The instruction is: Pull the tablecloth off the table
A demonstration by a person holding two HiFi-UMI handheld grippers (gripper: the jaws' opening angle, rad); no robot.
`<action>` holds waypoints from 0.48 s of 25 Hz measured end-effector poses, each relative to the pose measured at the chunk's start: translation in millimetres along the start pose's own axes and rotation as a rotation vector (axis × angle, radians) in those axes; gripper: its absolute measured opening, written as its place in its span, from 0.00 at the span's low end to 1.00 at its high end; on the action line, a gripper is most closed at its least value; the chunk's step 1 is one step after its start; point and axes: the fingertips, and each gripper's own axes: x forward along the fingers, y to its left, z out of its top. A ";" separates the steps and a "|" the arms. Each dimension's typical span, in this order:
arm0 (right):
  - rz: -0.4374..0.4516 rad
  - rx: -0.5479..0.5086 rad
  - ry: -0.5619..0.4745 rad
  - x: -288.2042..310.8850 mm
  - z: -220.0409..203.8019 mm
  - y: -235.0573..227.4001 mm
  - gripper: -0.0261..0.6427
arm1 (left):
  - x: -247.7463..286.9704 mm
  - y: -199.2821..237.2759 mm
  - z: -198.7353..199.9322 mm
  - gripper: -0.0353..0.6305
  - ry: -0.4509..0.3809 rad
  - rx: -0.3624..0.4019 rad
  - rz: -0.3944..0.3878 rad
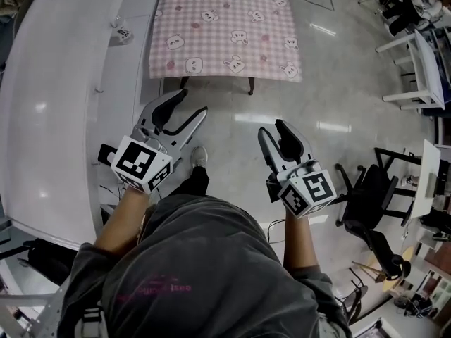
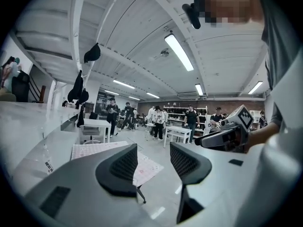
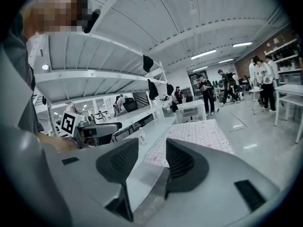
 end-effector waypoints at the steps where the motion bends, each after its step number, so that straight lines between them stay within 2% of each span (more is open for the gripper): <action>1: -0.005 -0.001 0.001 8.3 2.6 -1.7 0.28 | 3.5 8.6 -0.7 0.37 0.002 -0.004 -0.005; 12: -0.011 -0.013 0.023 73.1 17.8 -11.1 0.28 | 24.2 67.0 -1.3 0.37 0.030 0.005 -0.009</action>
